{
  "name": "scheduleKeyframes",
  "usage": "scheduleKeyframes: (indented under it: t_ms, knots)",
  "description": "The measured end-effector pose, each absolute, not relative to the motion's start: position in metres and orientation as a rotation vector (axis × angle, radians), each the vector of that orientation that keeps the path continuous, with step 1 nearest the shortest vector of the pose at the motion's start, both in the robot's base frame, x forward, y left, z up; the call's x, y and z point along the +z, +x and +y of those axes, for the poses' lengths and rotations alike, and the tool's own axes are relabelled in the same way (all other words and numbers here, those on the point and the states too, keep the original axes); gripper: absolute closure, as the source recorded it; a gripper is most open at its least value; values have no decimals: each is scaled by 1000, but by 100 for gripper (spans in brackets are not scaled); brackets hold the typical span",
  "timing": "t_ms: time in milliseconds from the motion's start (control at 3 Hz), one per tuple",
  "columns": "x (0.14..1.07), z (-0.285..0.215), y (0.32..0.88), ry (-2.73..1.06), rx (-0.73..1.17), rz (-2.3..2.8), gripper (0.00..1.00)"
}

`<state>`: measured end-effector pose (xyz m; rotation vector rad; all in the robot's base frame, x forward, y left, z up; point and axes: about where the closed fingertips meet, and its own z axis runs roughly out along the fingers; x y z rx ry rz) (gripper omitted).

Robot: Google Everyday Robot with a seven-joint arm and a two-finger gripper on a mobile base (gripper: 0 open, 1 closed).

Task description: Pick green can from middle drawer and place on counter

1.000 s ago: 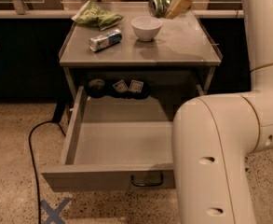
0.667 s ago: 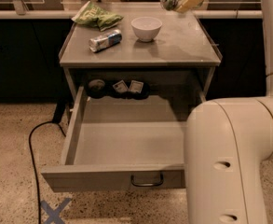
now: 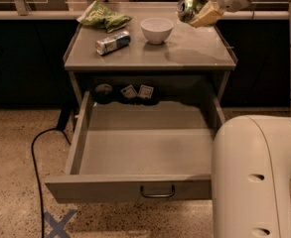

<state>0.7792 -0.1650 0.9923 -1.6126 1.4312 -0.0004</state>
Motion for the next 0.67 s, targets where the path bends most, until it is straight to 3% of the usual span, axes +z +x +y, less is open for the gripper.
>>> scheduleKeyframes:
  t_ms: [667]
  knots:
    - [953,-150,781,-1635,133,1428,100]
